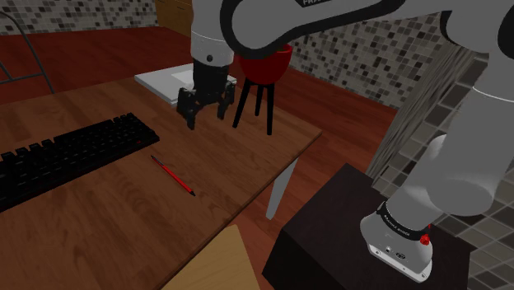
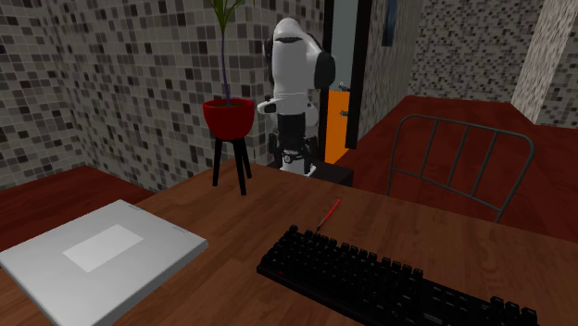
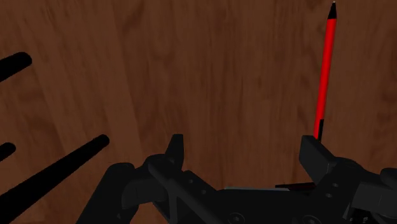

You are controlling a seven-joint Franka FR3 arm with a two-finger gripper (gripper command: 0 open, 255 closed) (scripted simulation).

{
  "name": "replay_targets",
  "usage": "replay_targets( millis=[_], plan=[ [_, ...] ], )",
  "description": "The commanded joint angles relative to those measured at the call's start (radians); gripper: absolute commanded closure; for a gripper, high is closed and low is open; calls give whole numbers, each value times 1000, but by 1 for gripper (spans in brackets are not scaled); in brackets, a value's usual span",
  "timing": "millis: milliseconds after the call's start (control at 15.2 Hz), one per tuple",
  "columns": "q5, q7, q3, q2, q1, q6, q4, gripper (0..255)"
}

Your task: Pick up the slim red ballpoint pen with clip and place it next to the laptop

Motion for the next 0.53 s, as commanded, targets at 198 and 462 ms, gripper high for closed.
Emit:
replay_targets(
  millis=[198, 462],
  plan=[
    [-100, 66, 5, 204, 76, -17, 201, 0],
    [-168, 101, -7, 377, 157, -60, 403, 0]
  ],
)
